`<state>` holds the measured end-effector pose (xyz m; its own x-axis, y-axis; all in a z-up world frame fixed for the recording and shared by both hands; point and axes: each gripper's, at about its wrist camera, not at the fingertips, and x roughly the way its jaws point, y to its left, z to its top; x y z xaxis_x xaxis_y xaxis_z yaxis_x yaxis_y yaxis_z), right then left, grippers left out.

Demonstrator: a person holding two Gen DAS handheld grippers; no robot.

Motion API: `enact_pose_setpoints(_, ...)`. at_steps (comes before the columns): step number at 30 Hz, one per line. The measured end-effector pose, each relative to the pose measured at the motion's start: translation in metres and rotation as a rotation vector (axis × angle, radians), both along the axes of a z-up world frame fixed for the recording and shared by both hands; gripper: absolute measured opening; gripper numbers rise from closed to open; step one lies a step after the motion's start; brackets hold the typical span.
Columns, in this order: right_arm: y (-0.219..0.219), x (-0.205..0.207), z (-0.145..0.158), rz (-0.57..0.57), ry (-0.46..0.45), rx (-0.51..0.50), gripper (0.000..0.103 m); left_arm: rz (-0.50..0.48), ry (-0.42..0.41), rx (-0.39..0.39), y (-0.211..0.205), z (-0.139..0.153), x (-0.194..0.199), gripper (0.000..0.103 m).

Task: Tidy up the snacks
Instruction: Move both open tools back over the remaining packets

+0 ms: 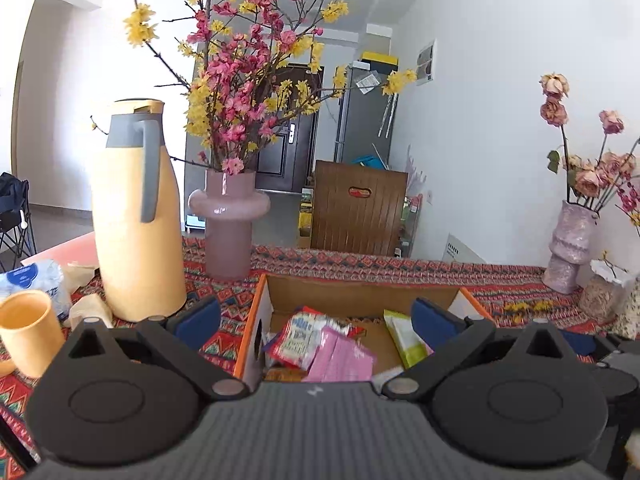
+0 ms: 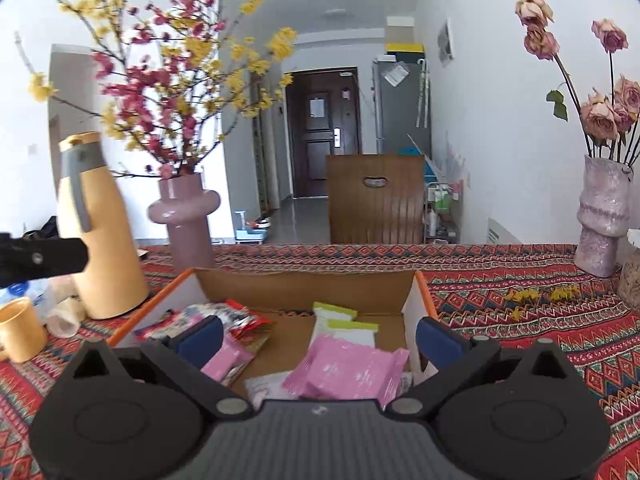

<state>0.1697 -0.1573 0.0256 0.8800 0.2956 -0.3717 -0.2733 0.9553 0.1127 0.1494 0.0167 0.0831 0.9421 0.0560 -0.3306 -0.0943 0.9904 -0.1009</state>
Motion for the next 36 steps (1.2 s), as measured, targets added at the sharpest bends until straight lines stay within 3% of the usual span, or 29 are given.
enact_pose_setpoints(10, -0.002, -0.061, -0.010, 0.028, 0.038, -0.024, 0.103, -0.005, 0.050, 0.007, 0.011, -0.021, -0.050, 0.103)
enact_pose_setpoints(25, -0.005, -0.112, -0.057, 0.026, 0.180, -0.028, 0.103, -0.029, 0.130, -0.005, 0.019, -0.054, -0.102, 0.103)
enact_pose_setpoints(36, -0.002, -0.143, -0.067, 0.045, 0.220, -0.045, 0.103, -0.030, 0.175, -0.005, 0.021, -0.066, -0.128, 0.103)
